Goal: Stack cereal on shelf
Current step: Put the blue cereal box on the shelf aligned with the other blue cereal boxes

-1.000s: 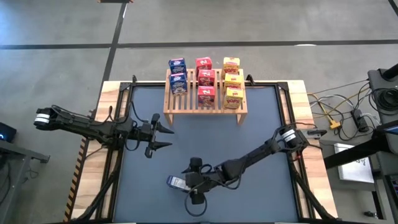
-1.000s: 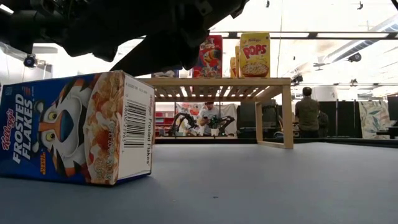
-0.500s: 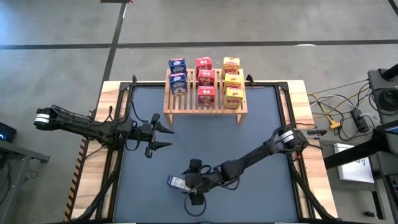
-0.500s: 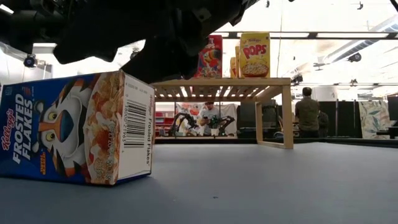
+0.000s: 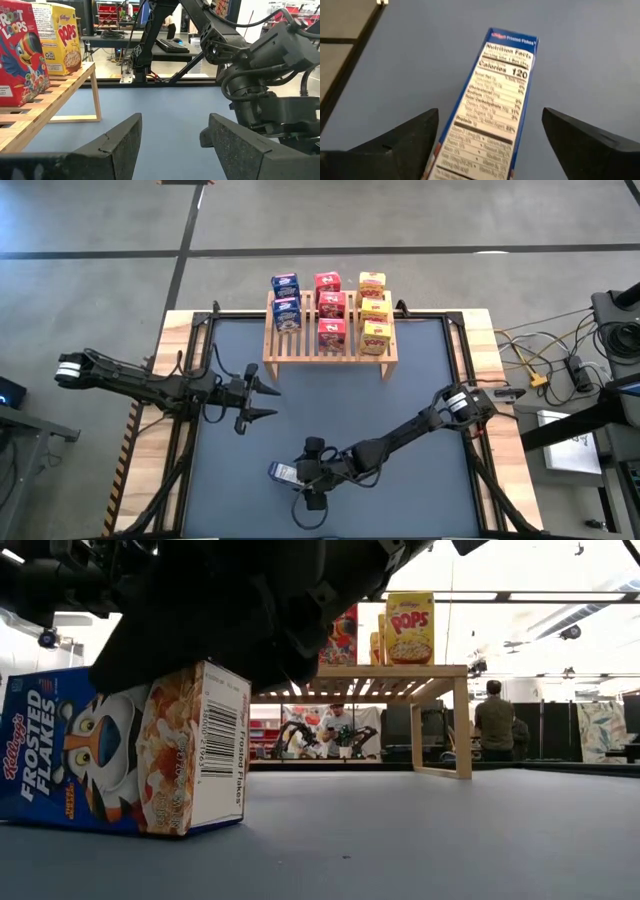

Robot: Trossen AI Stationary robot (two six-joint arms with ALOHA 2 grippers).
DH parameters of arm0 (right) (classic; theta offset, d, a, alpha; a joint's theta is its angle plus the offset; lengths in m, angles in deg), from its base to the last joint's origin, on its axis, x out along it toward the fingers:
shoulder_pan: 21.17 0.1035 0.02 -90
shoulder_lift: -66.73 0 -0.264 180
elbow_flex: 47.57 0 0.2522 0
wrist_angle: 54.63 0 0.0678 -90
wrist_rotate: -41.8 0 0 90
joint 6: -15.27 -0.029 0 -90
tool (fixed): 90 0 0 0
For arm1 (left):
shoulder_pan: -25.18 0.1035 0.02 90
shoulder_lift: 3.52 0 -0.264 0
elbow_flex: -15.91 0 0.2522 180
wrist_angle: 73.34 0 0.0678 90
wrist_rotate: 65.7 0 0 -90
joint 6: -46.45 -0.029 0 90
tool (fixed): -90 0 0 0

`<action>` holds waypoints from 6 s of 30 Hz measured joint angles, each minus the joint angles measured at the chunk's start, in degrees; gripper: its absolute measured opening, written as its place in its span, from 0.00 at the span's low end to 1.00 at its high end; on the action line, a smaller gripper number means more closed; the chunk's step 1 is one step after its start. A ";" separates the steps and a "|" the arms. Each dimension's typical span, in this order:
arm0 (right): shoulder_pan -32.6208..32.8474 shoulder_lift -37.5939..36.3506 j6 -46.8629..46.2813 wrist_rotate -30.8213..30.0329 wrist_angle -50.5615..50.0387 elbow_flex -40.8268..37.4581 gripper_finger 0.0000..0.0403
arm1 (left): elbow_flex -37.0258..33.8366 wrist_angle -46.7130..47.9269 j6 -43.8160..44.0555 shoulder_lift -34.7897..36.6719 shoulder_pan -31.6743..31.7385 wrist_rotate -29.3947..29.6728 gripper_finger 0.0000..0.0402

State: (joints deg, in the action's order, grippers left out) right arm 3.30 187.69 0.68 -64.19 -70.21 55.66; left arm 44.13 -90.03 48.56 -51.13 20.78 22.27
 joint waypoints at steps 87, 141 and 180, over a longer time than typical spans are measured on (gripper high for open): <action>2.78 -38.40 30.61 -14.14 73.32 -57.57 0.45 | 19.76 -34.06 4.89 -44.83 -0.27 -11.14 0.94; 2.71 -38.42 30.40 -18.67 71.08 -57.57 0.45 | 21.42 -34.69 2.89 -44.97 -0.92 -9.88 0.44; 2.75 -41.38 26.40 -20.26 63.19 -57.64 0.82 | 23.65 28.69 -12.61 -3.79 12.77 6.23 0.44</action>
State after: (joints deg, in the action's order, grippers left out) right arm 6.05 146.31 27.09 -84.45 -7.02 -1.98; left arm 67.78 -61.35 35.95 -54.93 33.56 28.51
